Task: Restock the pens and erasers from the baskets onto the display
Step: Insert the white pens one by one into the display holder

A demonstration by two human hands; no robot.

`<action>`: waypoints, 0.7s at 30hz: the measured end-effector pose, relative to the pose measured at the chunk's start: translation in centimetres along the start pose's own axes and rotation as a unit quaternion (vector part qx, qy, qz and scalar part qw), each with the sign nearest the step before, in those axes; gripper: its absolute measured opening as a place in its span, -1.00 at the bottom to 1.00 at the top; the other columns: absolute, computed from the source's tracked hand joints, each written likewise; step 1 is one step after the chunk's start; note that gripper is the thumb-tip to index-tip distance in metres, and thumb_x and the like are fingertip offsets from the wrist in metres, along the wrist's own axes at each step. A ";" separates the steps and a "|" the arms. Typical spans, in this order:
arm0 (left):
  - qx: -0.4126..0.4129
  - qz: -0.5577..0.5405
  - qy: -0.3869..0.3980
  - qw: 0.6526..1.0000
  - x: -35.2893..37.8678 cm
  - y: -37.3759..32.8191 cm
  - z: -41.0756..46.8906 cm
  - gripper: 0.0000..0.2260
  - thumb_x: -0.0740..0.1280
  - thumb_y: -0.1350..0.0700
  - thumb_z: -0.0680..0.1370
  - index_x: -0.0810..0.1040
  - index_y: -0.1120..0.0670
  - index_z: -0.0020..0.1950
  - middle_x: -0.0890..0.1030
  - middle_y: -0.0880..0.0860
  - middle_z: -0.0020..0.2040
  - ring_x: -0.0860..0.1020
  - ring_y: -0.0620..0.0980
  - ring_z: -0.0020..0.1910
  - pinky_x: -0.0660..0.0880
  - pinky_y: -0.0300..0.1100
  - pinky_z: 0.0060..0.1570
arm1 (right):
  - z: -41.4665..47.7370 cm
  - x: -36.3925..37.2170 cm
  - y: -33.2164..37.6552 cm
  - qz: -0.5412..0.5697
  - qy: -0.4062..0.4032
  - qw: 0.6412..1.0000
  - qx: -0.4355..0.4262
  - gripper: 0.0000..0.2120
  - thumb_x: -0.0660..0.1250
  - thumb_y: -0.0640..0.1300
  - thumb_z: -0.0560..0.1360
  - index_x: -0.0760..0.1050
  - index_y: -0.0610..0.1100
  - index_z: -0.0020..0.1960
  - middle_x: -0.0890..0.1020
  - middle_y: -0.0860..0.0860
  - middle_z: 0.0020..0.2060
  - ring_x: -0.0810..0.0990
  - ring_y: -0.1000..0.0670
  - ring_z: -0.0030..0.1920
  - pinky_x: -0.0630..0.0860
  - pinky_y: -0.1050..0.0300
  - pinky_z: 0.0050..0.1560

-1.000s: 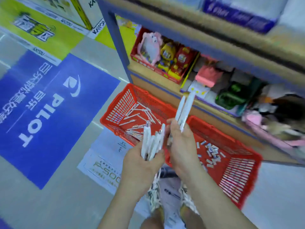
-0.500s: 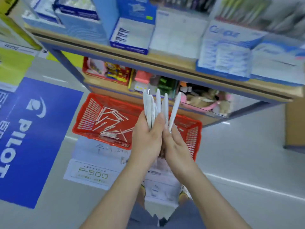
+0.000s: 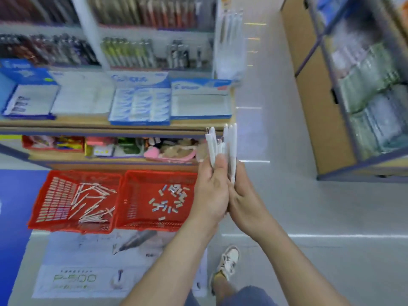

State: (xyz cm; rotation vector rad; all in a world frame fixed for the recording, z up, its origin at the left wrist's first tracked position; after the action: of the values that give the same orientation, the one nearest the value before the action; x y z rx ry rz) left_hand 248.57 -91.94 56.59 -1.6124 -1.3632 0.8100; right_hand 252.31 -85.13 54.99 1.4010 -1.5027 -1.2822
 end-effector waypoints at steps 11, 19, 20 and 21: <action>-0.005 0.006 0.125 0.992 11.9 -5.5 7.2 -0.66 0.12 -0.16 0.60 0.58 0.00 0.10 0.67 0.00 -0.01 0.64 -0.17 -0.05 0.52 -0.37 -0.17 | 7.1 -14.3 5.2 0.181 0.014 0.982 0.045 -0.89 0.29 -0.08 0.53 0.47 -0.09 0.02 0.52 0.01 -0.46 0.46 0.03 -0.49 0.37 0.23 -0.52; -0.017 -0.003 0.173 0.985 14.6 -11.1 16.4 -0.55 0.13 -0.17 0.60 0.51 0.22 0.09 0.53 0.23 -0.38 0.47 0.15 -0.46 0.36 -0.19 -0.50 | 18.0 -19.1 8.4 0.195 0.113 0.970 0.086 -0.79 0.31 -0.16 0.48 0.42 -0.26 0.04 0.52 -0.16 -0.42 0.49 -0.08 -0.49 0.30 0.26 -0.59; -0.022 -0.012 0.181 0.983 14.6 -11.8 17.3 -0.59 0.15 -0.13 0.60 0.52 0.22 0.06 0.54 0.21 -0.38 0.47 0.13 -0.47 0.33 -0.19 -0.50 | 19.2 -19.5 8.6 0.177 0.113 0.974 0.089 -0.82 0.30 -0.20 0.52 0.42 -0.25 0.08 0.53 -0.18 -0.38 0.50 -0.09 -0.46 0.30 0.26 -0.58; -0.024 -0.015 0.179 0.983 14.7 -12.6 18.2 -0.64 0.17 -0.08 0.60 0.52 0.21 0.02 0.54 0.15 -0.40 0.45 0.08 -0.51 0.27 -0.21 -0.51 | 20.2 -19.9 8.9 0.150 0.116 0.977 0.096 -0.84 0.29 -0.25 0.55 0.44 -0.21 0.13 0.55 -0.20 -0.34 0.52 -0.11 -0.42 0.29 0.25 -0.56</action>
State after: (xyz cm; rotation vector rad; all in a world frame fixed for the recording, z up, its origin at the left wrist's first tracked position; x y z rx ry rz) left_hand 230.00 -73.46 60.84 -1.6755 -1.1524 0.4426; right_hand 234.00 -62.42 60.75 1.3282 -1.6316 -0.7803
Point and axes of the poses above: each hand's wrist, its own z-axis towards the middle knuckle, its own x-axis out of the palm, y = z × x, the point moved 3 cm from there along z, towards the middle knuckle
